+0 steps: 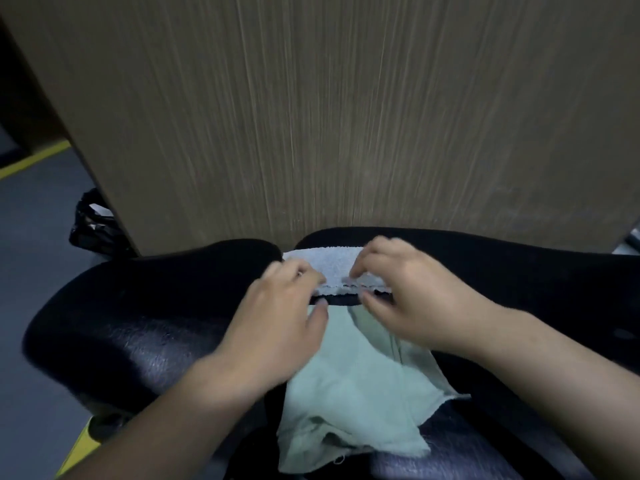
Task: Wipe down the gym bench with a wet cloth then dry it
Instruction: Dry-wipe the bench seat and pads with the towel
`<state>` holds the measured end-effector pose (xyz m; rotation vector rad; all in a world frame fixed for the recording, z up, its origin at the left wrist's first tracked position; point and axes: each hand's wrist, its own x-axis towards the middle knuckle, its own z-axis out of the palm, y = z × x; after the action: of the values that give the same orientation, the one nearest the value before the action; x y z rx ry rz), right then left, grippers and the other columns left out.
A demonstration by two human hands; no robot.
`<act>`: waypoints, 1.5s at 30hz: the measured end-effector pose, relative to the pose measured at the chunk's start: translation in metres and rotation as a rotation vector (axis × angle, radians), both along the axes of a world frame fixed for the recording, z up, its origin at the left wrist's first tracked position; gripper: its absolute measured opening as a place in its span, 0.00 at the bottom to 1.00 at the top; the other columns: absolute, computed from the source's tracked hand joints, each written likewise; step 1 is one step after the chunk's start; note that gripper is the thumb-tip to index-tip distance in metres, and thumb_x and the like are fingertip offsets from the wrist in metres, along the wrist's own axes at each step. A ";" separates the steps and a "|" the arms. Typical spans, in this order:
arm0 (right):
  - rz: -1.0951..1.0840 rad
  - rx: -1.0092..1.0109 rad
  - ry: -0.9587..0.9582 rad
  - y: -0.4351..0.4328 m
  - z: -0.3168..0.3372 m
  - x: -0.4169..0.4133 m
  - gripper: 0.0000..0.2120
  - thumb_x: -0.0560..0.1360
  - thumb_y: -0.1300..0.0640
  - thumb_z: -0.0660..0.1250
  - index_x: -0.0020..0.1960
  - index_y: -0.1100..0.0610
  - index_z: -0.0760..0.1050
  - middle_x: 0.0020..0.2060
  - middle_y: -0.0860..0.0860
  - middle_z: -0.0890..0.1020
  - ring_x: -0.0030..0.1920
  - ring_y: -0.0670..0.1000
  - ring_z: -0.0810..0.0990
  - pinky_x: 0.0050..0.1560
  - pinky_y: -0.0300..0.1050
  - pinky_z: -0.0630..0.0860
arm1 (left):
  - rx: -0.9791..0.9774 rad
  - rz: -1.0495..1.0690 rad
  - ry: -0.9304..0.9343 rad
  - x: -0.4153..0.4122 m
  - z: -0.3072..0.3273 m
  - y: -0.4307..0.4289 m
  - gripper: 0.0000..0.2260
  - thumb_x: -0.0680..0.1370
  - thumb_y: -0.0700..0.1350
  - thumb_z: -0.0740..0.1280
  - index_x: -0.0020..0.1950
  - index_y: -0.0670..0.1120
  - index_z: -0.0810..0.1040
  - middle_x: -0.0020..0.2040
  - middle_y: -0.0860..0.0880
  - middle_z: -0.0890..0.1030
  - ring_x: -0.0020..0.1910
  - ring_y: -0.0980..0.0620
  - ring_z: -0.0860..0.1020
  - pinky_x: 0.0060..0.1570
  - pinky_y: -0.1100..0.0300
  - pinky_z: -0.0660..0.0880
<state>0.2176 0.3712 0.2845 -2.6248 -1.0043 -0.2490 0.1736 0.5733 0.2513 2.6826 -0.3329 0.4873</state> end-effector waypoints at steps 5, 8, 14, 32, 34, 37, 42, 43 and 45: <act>0.099 -0.175 0.141 -0.006 -0.016 -0.042 0.15 0.76 0.44 0.60 0.56 0.51 0.77 0.60 0.45 0.75 0.62 0.46 0.74 0.63 0.46 0.74 | 0.132 -0.095 0.245 -0.045 -0.007 -0.013 0.23 0.82 0.55 0.55 0.76 0.50 0.63 0.77 0.54 0.62 0.76 0.55 0.57 0.74 0.60 0.55; 0.065 -0.324 -0.011 -0.007 -0.029 -0.061 0.23 0.78 0.43 0.55 0.62 0.56 0.78 0.68 0.51 0.75 0.70 0.52 0.73 0.72 0.42 0.65 | 0.239 -0.130 0.375 -0.061 -0.012 -0.010 0.29 0.83 0.59 0.49 0.81 0.50 0.48 0.81 0.54 0.42 0.78 0.58 0.38 0.77 0.55 0.41; 0.055 -0.429 0.093 0.010 -0.036 -0.091 0.35 0.82 0.36 0.42 0.78 0.60 0.49 0.78 0.52 0.45 0.79 0.50 0.44 0.76 0.37 0.38 | 0.230 -0.096 0.410 -0.078 -0.008 -0.007 0.25 0.85 0.54 0.50 0.81 0.48 0.53 0.81 0.52 0.45 0.78 0.58 0.40 0.75 0.59 0.47; 0.078 -0.103 0.017 0.185 -0.048 -0.086 0.38 0.74 0.47 0.35 0.77 0.65 0.59 0.77 0.65 0.56 0.79 0.60 0.51 0.77 0.49 0.45 | 0.105 0.281 0.424 -0.088 -0.009 0.109 0.23 0.84 0.43 0.52 0.79 0.48 0.54 0.81 0.53 0.53 0.79 0.55 0.51 0.76 0.60 0.49; 0.023 -0.051 0.025 0.202 -0.056 -0.077 0.42 0.70 0.46 0.33 0.76 0.65 0.59 0.76 0.64 0.60 0.78 0.61 0.54 0.76 0.52 0.48 | 0.119 0.244 0.422 -0.082 -0.013 0.117 0.25 0.84 0.46 0.51 0.81 0.51 0.47 0.81 0.55 0.46 0.78 0.61 0.41 0.77 0.57 0.39; 0.005 -0.103 0.131 0.216 -0.068 -0.059 0.45 0.67 0.45 0.27 0.80 0.63 0.47 0.80 0.59 0.47 0.79 0.58 0.42 0.73 0.48 0.31 | 0.154 0.237 0.416 -0.063 -0.022 0.135 0.26 0.84 0.50 0.48 0.81 0.54 0.41 0.80 0.59 0.41 0.76 0.64 0.36 0.76 0.52 0.35; -0.115 -0.154 0.217 0.232 -0.062 -0.011 0.32 0.79 0.47 0.34 0.80 0.61 0.40 0.80 0.56 0.40 0.79 0.54 0.36 0.77 0.49 0.33 | 0.173 0.183 0.465 -0.005 -0.018 0.158 0.25 0.85 0.52 0.45 0.81 0.54 0.42 0.80 0.60 0.41 0.77 0.64 0.38 0.76 0.50 0.34; -0.133 -0.182 0.240 0.236 -0.061 0.002 0.30 0.82 0.49 0.39 0.80 0.61 0.40 0.80 0.56 0.40 0.79 0.54 0.36 0.77 0.50 0.35 | 0.179 0.179 0.480 0.010 -0.019 0.162 0.25 0.85 0.52 0.45 0.81 0.54 0.42 0.80 0.60 0.42 0.77 0.63 0.38 0.76 0.49 0.34; -0.157 -0.223 0.263 0.243 -0.058 0.029 0.29 0.83 0.51 0.44 0.80 0.62 0.41 0.80 0.57 0.41 0.79 0.54 0.37 0.77 0.50 0.36 | 0.185 0.170 0.507 0.042 -0.020 0.172 0.25 0.85 0.53 0.45 0.81 0.54 0.42 0.80 0.59 0.42 0.77 0.62 0.39 0.76 0.47 0.35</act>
<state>0.2463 0.6144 0.2267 -2.8434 -0.7780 0.1802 0.2155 0.7449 0.2309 2.9025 -0.0014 -0.1963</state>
